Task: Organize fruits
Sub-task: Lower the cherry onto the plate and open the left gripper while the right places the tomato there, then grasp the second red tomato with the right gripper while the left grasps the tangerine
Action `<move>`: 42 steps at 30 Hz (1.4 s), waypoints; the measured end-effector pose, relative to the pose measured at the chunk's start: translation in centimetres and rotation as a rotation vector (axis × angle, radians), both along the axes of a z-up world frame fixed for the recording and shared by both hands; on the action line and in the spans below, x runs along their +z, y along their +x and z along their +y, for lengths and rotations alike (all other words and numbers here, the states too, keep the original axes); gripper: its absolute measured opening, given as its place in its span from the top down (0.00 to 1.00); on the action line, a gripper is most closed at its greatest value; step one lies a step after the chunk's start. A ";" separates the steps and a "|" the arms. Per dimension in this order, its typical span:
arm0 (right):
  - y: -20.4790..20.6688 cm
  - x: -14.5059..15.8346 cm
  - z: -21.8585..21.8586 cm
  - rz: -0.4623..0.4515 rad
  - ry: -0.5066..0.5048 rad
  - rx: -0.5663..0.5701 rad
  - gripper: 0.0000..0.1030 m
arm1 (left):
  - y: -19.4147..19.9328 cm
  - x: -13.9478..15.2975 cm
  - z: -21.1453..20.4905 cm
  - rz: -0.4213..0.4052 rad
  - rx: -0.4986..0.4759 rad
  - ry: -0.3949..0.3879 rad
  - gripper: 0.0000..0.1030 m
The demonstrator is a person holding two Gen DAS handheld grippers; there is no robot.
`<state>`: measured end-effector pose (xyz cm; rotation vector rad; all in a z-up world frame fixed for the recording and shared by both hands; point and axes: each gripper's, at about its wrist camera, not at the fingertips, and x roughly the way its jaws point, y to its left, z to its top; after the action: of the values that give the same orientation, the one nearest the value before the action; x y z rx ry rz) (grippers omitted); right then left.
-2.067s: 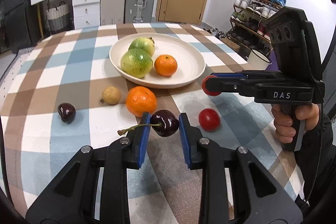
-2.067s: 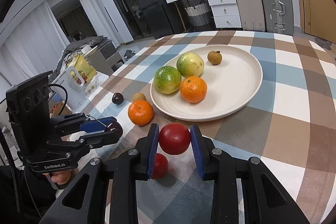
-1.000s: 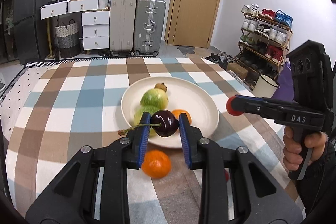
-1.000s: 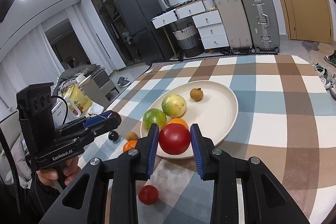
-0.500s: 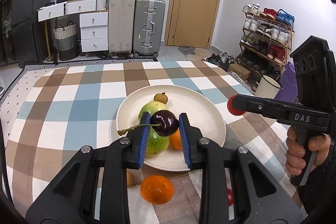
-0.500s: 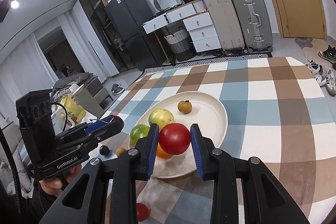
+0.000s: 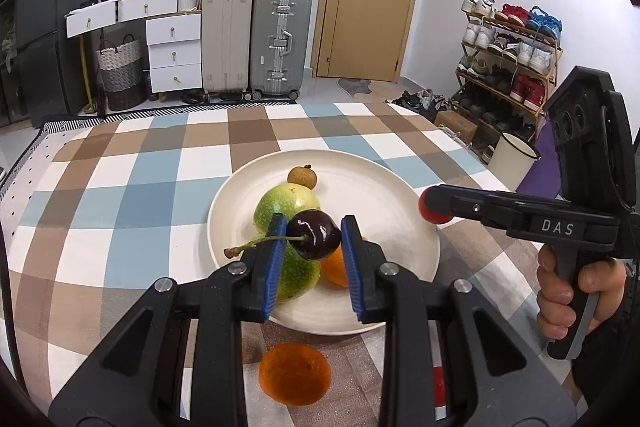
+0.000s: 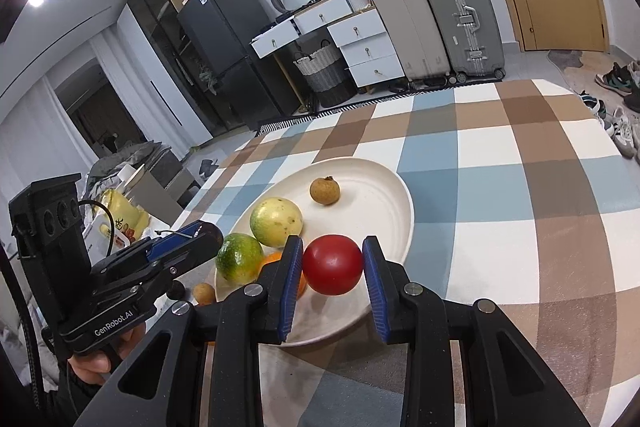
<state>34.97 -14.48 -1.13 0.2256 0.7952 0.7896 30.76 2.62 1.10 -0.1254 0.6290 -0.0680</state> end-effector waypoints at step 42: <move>-3.0 0.2 0.1 -0.047 0.018 0.060 0.00 | -7.2 1.5 0.4 -0.052 -0.005 0.008 0.08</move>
<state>32.02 -14.42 -0.90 0.1991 0.7536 0.8563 23.53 3.01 2.56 -0.1138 0.5780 -0.0728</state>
